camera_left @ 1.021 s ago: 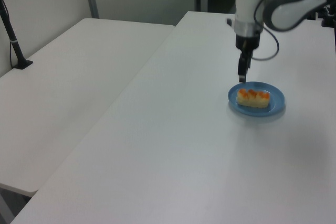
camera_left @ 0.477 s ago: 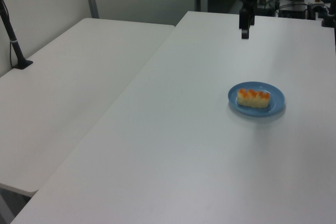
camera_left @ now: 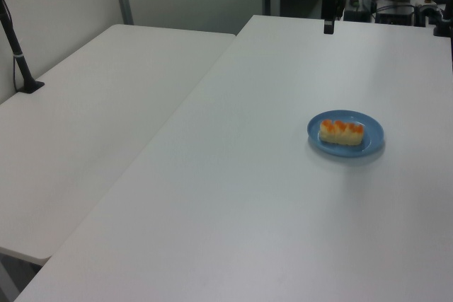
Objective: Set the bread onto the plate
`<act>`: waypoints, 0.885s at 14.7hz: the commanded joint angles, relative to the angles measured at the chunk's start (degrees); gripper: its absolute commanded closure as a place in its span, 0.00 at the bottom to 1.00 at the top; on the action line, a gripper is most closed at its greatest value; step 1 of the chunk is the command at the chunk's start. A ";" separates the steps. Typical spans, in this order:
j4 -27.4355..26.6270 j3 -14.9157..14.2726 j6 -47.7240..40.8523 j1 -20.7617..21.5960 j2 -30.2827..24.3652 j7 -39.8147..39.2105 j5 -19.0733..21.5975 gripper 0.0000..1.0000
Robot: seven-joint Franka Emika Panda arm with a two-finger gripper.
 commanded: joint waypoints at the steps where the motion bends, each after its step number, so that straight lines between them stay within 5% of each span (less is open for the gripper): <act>1: 0.57 -0.22 -1.69 0.09 -0.51 1.08 0.31 0.00; 13: 0.57 -0.22 -2.49 0.09 -0.60 1.08 0.31 0.00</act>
